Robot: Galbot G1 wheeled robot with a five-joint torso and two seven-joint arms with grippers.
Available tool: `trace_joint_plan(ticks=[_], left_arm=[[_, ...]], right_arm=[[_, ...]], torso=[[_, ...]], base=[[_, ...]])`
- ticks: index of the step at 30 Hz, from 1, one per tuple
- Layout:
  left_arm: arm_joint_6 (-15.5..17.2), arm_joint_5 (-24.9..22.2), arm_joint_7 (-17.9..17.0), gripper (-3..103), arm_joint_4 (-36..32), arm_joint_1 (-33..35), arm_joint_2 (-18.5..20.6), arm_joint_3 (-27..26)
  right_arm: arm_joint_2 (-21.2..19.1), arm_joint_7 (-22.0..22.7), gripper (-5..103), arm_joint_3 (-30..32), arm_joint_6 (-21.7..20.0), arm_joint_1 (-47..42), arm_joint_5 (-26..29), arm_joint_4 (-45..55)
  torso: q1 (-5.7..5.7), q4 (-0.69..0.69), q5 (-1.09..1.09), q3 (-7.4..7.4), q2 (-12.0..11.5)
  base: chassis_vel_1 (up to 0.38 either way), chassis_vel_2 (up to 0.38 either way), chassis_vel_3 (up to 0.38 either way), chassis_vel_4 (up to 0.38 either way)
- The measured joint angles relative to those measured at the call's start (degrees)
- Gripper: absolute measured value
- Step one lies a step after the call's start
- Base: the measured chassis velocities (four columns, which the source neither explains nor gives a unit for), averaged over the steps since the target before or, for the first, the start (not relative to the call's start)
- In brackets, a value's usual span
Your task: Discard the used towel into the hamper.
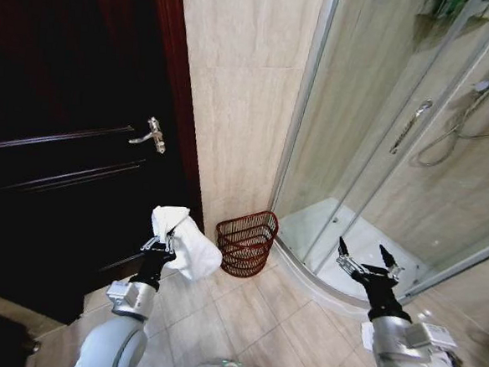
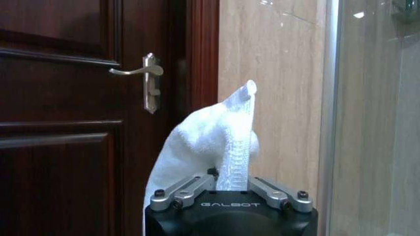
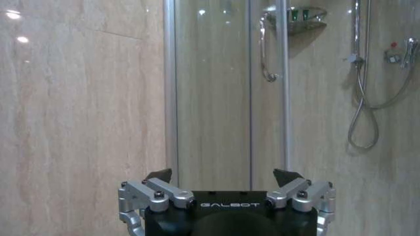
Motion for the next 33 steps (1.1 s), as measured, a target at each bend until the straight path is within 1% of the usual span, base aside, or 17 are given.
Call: trace_joint_plan(ticks=[7, 13, 15, 19, 23, 27, 31, 33], left_arm=[[0.05, -0.11, -0.03, 4, 0.18, -0.06, -0.23, 0.16], [0.22, -0.24, -0.05, 4, 0.2, -0.09, -0.36, 0.25], [0.25, -0.24, -0.05, 4, 0.2, -0.04, -0.57, 0.43], [0.27, -0.19, 0.09, 4, 0.39, -0.02, -0.77, 0.62], [0.27, -0.13, 0.14, 4, 0.66, -0.07, -0.78, 0.64], [0.24, -0.06, 0.14, 4, 0.99, -0.2, -0.76, 0.64], [0.15, -0.03, 0.11, 4, 1.16, -0.37, -0.66, 0.62], [-0.04, -0.03, 0.09, 4, 1.38, -0.58, -0.44, 0.53]], right_arm=[[-0.07, 0.06, 100, -0.06, 0.0, 0.22, 0.0, -0.04], [-0.05, 0.06, 100, -0.11, 0.18, 0.18, -0.05, -0.25], [-0.05, -0.15, 100, -0.07, 1.21, 0.18, -0.14, -0.6], [-0.12, -0.35, 100, 0.02, 1.88, 0.16, -0.17, -0.85], [-0.13, -0.56, 100, 0.03, 2.16, 0.15, -0.16, -1.07], [-0.11, -0.92, 100, -0.01, 2.3, 0.15, -0.2, -1.33], [-0.1, -1.13, 100, -0.06, 2.31, 0.19, -0.26, -1.43], [-0.1, -1.18, 100, -0.13, 2.29, 0.49, -0.33, -1.56]], torso=[[-0.35, 0.01, 0.02, -0.43, -0.78], [-0.65, 0.0, 0.01, -0.83, -1.49], [-0.8, 0.02, 0.03, -1.0, -1.8], [-1.02, -0.01, 0.05, -1.29, -2.31], [-1.23, 0.0, 0.02, -1.58, -2.81], [-1.45, 0.0, -0.02, -1.88, -3.34], [-1.61, 0.02, -0.03, -2.1, -3.74], [-1.73, 0.02, 0.01, -2.25, -3.99]], base=[[-0.155, -0.16, 0.154, 0.157], [-0.242, -0.232, 0.227, 0.218], [-0.224, -0.211, 0.245, 0.256], [-0.154, -0.164, 0.148, 0.173], [0.013, -0.033, 0.07, 0.049], [0.104, 0.12, -0.006, 0.003], [0.124, 0.128, 0.015, 0.032], [0.087, 0.071, 0.044, 0.061]])
